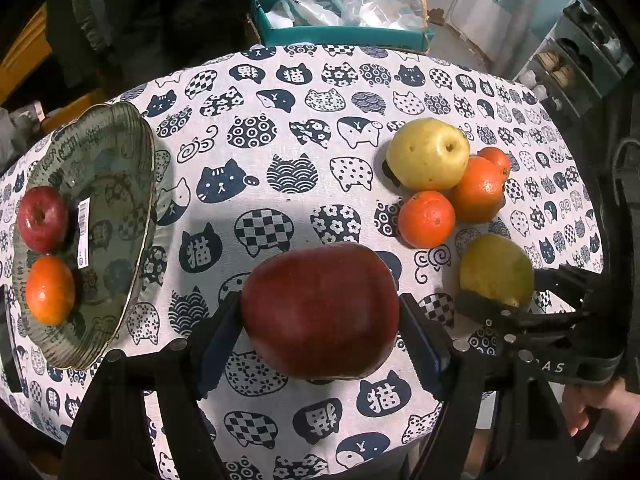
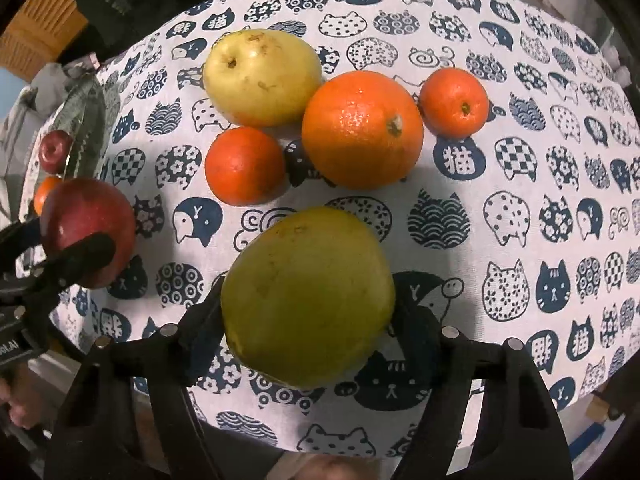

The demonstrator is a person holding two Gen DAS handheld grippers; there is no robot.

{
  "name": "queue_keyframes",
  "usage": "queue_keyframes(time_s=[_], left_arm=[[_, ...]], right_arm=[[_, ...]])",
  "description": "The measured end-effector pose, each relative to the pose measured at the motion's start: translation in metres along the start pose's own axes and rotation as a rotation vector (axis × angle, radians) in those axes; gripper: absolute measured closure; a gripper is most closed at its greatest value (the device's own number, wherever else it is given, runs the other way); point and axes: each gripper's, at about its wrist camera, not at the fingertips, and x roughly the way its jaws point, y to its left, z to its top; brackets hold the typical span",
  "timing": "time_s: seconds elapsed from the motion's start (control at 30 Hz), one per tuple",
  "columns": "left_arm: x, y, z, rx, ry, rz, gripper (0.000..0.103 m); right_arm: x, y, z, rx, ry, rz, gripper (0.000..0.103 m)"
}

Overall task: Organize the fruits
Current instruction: 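Lift the red apple with the left tool while the right tool grasps the yellow pear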

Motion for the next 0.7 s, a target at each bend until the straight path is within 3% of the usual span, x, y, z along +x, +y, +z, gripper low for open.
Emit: queue_keyframes(time_s=[0.1, 0.7], left_arm=[[-0.004, 0.0, 0.0, 0.002, -0.012, 0.002, 0.025], [-0.053, -0.005, 0.007, 0.023, -0.132, 0.001, 0.025]], right_arm=[[-0.004, 0.002, -0.003, -0.038, -0.025, -0.049, 0.027], [-0.068, 0.009, 0.005, -0.081, -0.239, -0.105, 0.028]])
